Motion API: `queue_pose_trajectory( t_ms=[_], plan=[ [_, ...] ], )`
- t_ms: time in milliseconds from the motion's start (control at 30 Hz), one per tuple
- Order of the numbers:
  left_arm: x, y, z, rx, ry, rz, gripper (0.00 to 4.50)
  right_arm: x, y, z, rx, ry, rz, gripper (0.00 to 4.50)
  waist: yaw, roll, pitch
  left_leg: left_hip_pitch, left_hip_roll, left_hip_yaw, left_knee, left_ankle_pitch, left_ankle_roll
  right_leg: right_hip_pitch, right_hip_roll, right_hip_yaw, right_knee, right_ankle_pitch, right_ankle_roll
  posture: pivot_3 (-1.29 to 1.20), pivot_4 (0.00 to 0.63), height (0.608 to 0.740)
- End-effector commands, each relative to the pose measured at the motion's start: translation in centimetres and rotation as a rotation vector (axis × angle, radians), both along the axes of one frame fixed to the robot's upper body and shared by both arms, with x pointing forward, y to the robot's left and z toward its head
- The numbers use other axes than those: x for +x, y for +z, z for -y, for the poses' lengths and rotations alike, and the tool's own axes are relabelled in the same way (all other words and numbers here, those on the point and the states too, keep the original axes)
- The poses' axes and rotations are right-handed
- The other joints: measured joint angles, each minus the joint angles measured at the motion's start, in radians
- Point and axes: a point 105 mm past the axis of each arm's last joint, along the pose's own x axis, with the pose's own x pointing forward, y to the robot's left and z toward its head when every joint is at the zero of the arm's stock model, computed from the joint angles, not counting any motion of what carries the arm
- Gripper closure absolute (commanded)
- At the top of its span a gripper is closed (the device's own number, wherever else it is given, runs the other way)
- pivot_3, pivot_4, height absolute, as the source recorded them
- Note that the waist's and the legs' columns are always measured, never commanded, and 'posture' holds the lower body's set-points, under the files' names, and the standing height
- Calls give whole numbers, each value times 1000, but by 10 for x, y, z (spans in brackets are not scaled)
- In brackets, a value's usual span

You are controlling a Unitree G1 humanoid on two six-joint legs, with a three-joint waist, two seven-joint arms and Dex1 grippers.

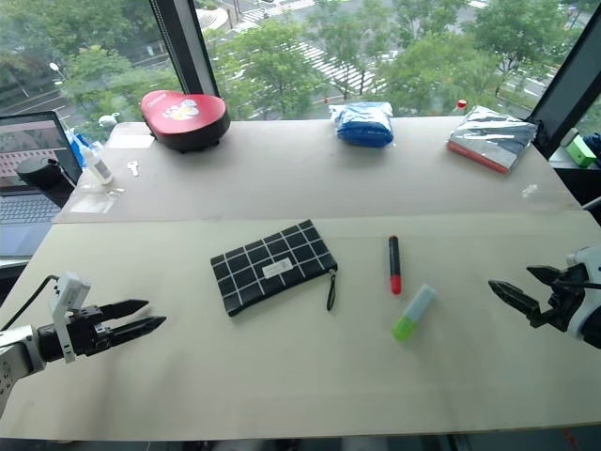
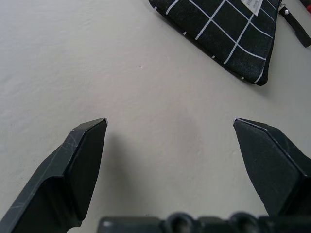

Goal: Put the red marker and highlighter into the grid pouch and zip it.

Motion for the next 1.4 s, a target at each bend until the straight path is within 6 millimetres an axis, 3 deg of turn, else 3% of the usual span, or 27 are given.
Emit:
queue_pose_trajectory(
  t_ms=[33,100,233,267,300,500,667,767,967,1267,1400],
  plan=[
    [5,15,3,-28,-17,46,13,5,16,-4,-16,18,43,0,0,0,0,0,0,0,0,0,0,0,0,0,0,0,0,0,150,740],
    [11,22,5,-44,-38,95,13,11,14,-9,1,31,34,0,0,0,0,0,0,0,0,0,0,0,0,0,0,0,0,0,150,740],
    [13,11,3,219,-175,201,13,23,20,-28,38,82,55,0,-1,0,0,0,0,1,0,0,-1,0,0,0,0,0,0,0,150,740],
    [10,8,4,258,-217,206,0,25,21,-31,50,88,58,496,-2,0,0,0,1,2,0,1,-1,0,0,1,0,0,-1,0,150,740],
    [10,7,5,320,-274,245,0,28,22,-41,57,126,58,677,-2,0,0,0,1,3,-1,1,-2,-1,0,2,0,0,-1,0,150,740],
    [22,10,2,680,-482,475,0,44,29,-95,108,301,78,2816,0,0,0,-6,0,5,-1,1,-3,-8,0,4,0,1,-1,0,150,740],
    [32,23,28,717,-590,645,0,55,30,-157,143,488,78,4428,0,0,0,-9,0,5,0,3,-5,-11,0,4,0,1,-1,0,150,740],
    [31,24,49,709,-666,719,0,61,21,-194,122,591,61,4428,-2,-1,0,-10,0,5,1,3,-5,-12,0,3,0,2,-1,0,150,740],
    [20,12,78,655,-769,744,0,94,-8,-234,-28,609,73,4428,-11,-1,0,-11,-1,6,1,3,-5,-13,0,3,0,2,-1,0,150,740],
    [20,-4,83,719,-791,791,0,97,-29,-249,-182,705,43,4428,-7,-1,0,-6,-1,6,1,6,0,-13,1,2,0,2,-1,0,150,740],
    [23,-5,86,714,-770,810,0,113,-12,-251,-145,656,101,4428,-5,-1,0,-2,-1,6,1,3,-5,-10,2,3,1,2,-1,0,150,740]
  ],
)
